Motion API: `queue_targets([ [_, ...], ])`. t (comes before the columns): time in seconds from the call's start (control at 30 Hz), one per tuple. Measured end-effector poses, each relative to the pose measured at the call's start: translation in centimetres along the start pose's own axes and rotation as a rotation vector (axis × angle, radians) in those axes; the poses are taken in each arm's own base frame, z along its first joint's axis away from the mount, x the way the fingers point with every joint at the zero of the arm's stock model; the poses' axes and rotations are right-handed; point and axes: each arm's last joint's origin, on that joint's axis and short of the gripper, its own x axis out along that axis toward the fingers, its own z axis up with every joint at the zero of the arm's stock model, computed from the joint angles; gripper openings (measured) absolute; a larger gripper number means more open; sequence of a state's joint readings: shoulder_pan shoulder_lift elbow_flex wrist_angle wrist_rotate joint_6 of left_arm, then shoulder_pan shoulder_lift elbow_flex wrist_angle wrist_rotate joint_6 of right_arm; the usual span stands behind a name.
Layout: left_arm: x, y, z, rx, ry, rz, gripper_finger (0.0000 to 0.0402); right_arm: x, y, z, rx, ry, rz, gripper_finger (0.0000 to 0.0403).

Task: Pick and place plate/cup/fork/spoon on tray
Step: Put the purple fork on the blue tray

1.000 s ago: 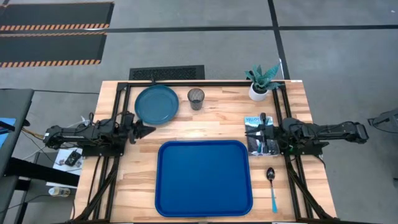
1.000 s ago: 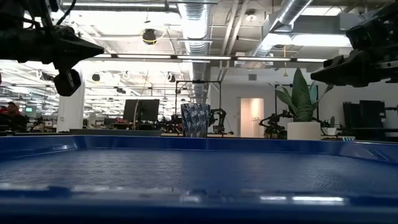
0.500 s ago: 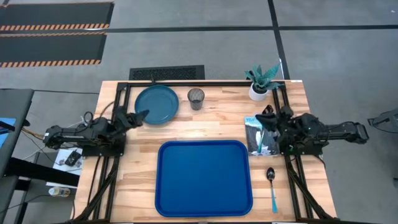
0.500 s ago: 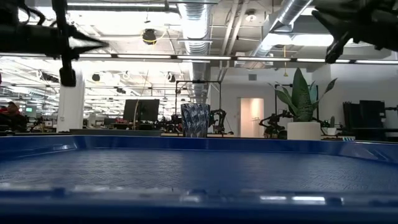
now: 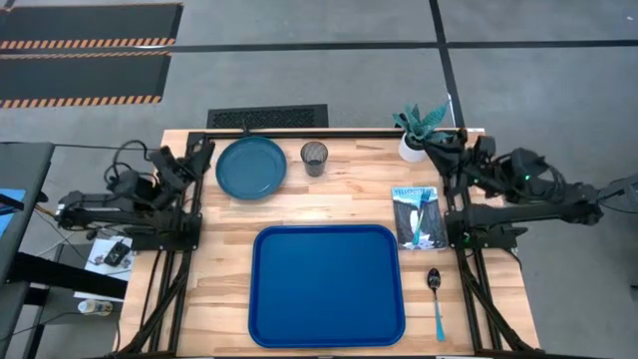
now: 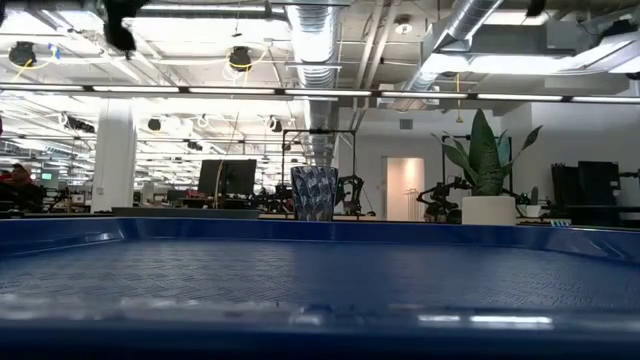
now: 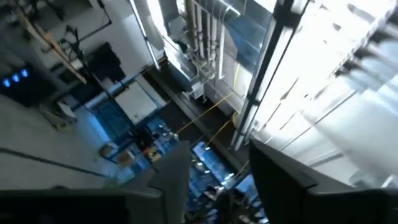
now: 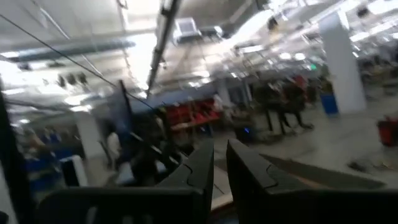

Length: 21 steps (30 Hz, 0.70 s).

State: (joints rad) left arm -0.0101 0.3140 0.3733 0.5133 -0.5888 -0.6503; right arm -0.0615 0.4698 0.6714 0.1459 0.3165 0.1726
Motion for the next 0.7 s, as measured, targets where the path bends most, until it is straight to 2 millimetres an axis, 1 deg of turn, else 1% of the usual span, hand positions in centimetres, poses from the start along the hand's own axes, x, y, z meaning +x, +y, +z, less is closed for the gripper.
queue_targets([
  [0.1, 1.9, -2.0, 0.5, 0.07, 0.025, 0.018, 0.0189, 1.6, 0.5, 1.4, -0.046, 0.091, -0.082, 0.0067],
  [0.2, 3.6, -3.6, 0.7, 0.111, 0.077, 0.044, 0.0211, 3.1, 0.7, 1.7, -0.065, 0.227, -0.162, 0.0061],
  [0.27, 4.6, -4.3, 0.5, 0.141, 0.128, 0.078, 0.0218, 3.5, 0.4, 1.7, 0.015, 0.376, -0.273, 0.0059],
  [0.33, 5.4, -4.8, 0.4, 0.187, 0.18, 0.116, 0.0222, 3.4, -0.2, 1.4, 0.141, 0.542, -0.434, 0.0061],
  [0.37, 5.7, -5.1, 0.3, 0.21, 0.201, 0.131, 0.0222, 3.1, -0.5, 1.1, 0.185, 0.629, -0.509, 0.0065],
  [0.43, 6.3, -5.4, 0.2, 0.239, 0.223, 0.161, 0.0223, 2.2, -1.0, -0.1, 0.238, 0.828, -0.631, 0.0078],
  [0.53, 7.0, -5.7, 0.0, 0.257, 0.22, 0.195, 0.0223, 1.2, -1.4, -2.1, 0.301, 1.065, -0.8, 0.0113],
  [0.6, 7.3, -5.7, -0.1, 0.264, 0.219, 0.202, 0.0223, 0.7, -1.5, -3.3, 0.34, 1.149, -0.921, 0.0143],
  [0.7, 7.3, -5.3, -0.1, 0.248, 0.229, 0.221, 0.0223, 0.1, -1.4, -5.4, 0.447, 1.23, -1.022, 0.0195],
])
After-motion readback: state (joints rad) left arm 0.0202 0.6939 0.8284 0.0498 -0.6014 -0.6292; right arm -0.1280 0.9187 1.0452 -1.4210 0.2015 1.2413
